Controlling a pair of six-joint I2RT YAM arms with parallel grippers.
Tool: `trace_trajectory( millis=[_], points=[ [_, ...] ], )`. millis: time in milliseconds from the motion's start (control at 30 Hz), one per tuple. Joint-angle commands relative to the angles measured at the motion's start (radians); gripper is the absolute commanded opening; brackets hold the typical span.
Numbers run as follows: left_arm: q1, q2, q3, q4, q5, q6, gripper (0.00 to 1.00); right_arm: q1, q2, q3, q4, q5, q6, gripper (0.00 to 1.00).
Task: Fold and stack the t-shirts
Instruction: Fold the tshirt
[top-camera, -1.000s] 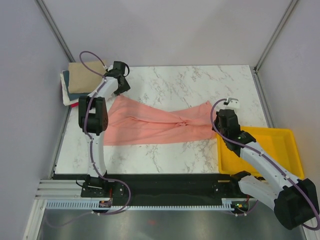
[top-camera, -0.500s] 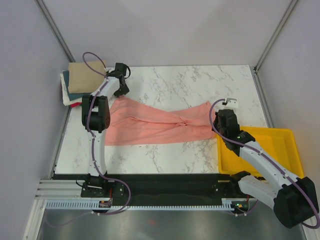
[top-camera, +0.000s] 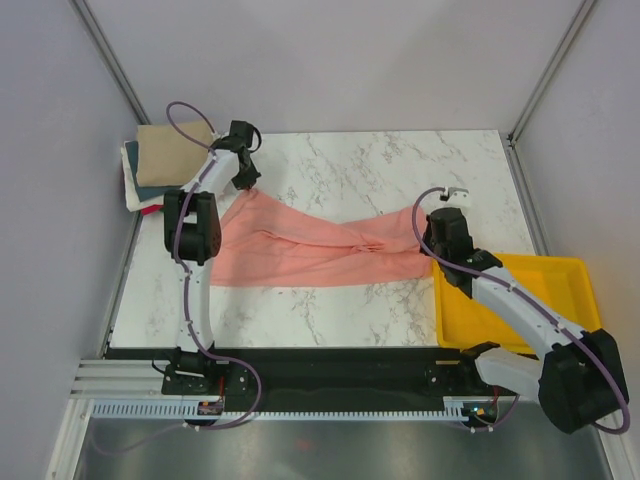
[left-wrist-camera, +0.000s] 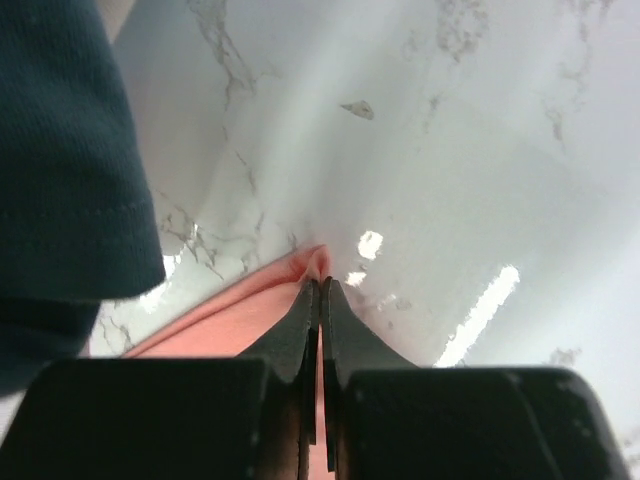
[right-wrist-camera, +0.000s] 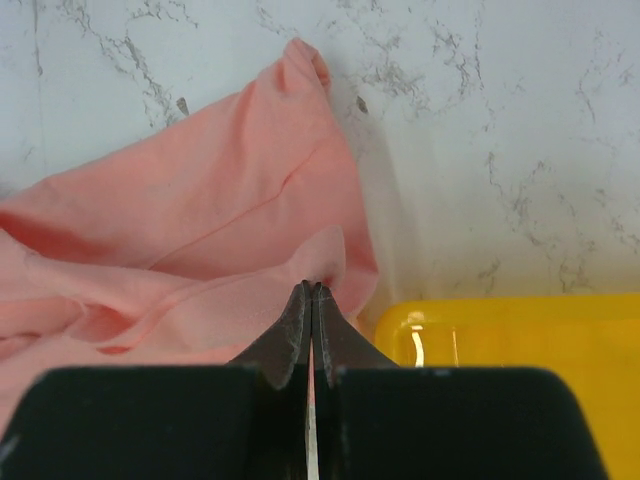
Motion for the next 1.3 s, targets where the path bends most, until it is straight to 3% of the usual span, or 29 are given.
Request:
trace_trajectory(
  millis=[0,400,633,967,1267],
  points=[
    [-0.020,-0.170,0.062,0.000,0.060,-0.032,0.02,-0.010,0.116,0.124,0.096,-0.020,0.009,0.00],
    [0.044,-0.396,-0.044,-0.059,-0.025,0.003,0.02,-0.091,0.541,0.703,0.095,-0.110,-0.133,0.00],
    [0.103,-0.428,-0.090,-0.057,0.005,0.035,0.02,-0.103,0.733,0.885,0.093,-0.198,-0.172,0.00],
    [0.126,-0.404,-0.108,-0.057,0.049,0.058,0.02,-0.103,0.745,0.910,0.096,-0.225,-0.183,0.00],
    [0.127,-0.496,-0.277,-0.027,0.020,0.057,0.02,-0.103,0.415,0.542,0.122,-0.233,-0.143,0.00]
  ],
)
